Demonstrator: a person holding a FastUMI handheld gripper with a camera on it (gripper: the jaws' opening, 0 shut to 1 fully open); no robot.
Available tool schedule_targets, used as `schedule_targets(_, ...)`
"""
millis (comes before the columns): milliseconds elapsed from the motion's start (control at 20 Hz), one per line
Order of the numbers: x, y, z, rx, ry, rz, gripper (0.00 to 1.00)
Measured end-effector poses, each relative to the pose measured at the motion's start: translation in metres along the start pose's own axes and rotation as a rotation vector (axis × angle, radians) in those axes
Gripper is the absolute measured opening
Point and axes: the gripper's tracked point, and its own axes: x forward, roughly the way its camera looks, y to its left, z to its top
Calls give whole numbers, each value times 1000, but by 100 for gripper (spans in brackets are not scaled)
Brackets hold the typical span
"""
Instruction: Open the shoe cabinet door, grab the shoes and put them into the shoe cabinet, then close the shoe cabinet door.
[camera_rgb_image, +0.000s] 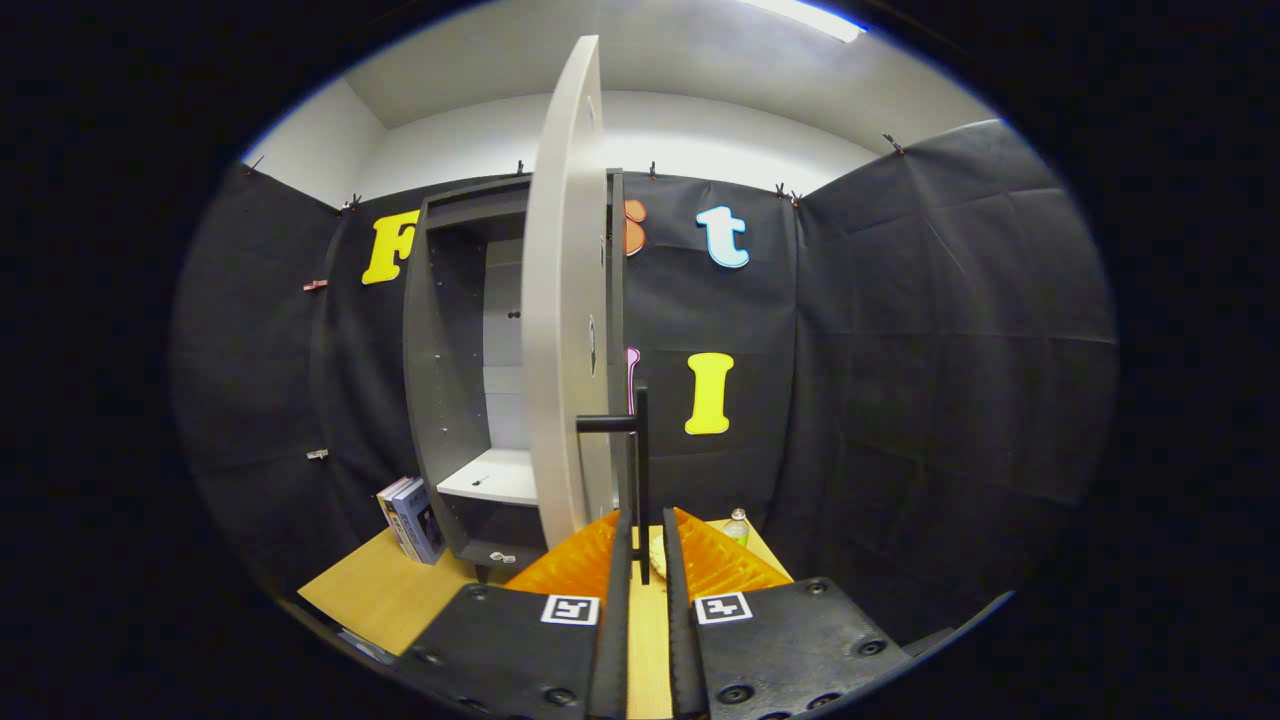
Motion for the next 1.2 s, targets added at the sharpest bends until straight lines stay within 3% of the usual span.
schedule_targets(100, -16, 8, -5, -11, 8, -9, 31)
schedule_targets(300, -38, 50, -23, 35, 55, 45, 64)
schedule_targets(450, -40, 83, -50, 48, 123, 76, 98)
schedule_targets(750, -25, 170, -130, 107, 327, 181, 98)
schedule_targets(1200, 0, 246, -282, 140, 627, 266, 99)
